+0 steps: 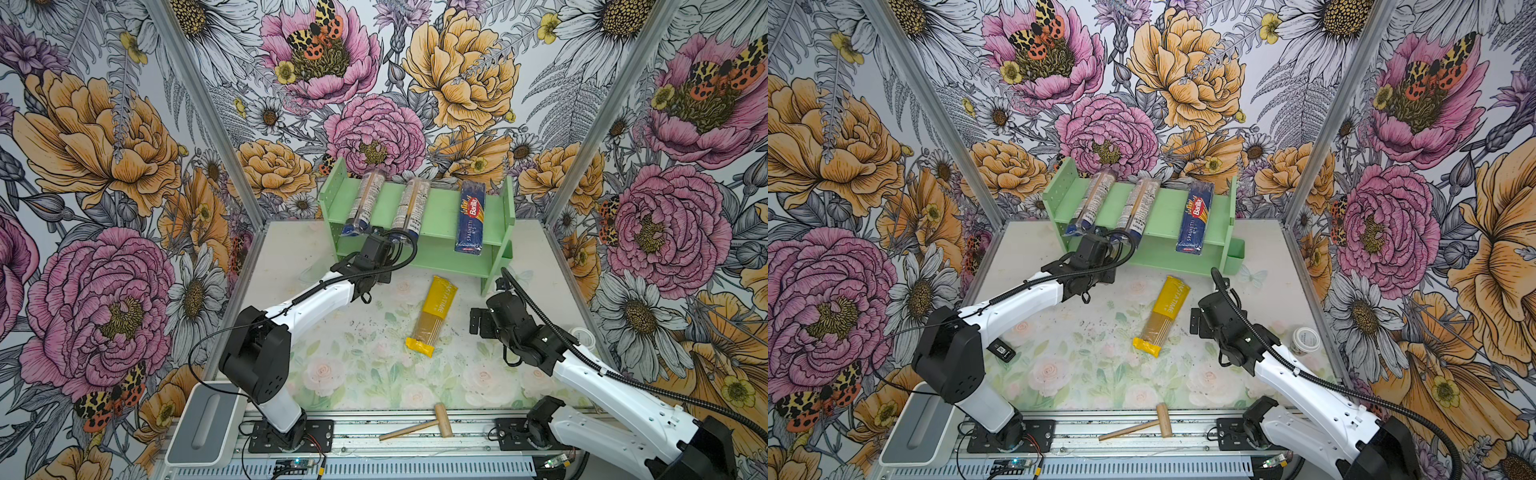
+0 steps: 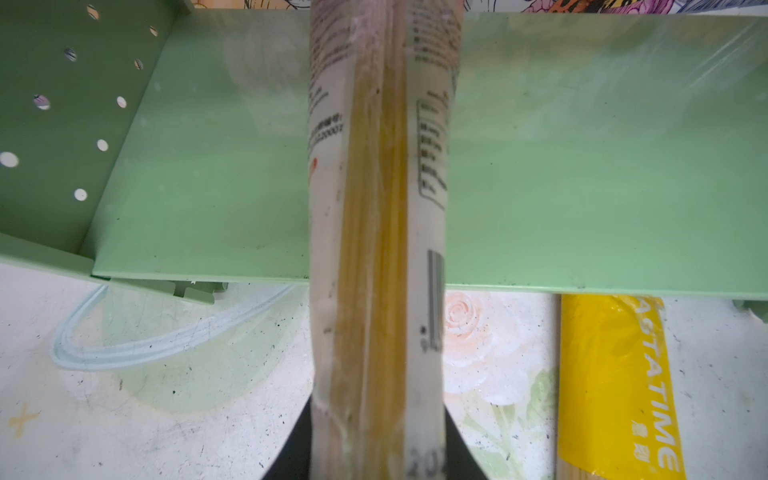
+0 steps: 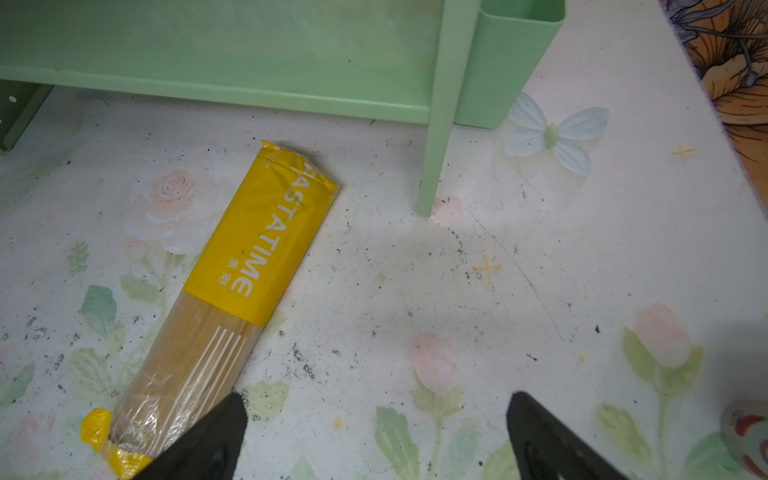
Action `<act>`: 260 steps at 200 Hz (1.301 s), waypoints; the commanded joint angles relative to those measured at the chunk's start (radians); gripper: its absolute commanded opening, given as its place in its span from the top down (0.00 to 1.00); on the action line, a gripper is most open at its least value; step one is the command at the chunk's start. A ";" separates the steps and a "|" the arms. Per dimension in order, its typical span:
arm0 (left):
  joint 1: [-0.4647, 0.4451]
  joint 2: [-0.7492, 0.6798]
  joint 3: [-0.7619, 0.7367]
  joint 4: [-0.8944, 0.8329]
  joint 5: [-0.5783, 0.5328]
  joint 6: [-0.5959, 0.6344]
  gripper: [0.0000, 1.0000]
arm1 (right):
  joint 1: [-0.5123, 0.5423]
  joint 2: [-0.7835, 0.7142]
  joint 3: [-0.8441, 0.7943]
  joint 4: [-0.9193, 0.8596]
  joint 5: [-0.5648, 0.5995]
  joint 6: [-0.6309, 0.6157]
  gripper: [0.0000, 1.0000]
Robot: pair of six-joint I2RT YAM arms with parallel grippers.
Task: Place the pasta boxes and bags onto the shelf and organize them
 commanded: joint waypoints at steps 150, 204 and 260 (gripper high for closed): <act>0.009 -0.014 0.064 0.142 -0.022 -0.002 0.80 | -0.008 -0.003 -0.004 -0.001 0.002 -0.017 0.00; 0.009 -0.013 0.065 0.141 -0.022 -0.003 0.72 | -0.009 -0.009 -0.004 -0.007 0.001 -0.016 0.00; 0.009 -0.012 0.065 0.137 -0.022 -0.002 0.64 | -0.011 -0.006 -0.001 -0.010 0.001 -0.016 0.00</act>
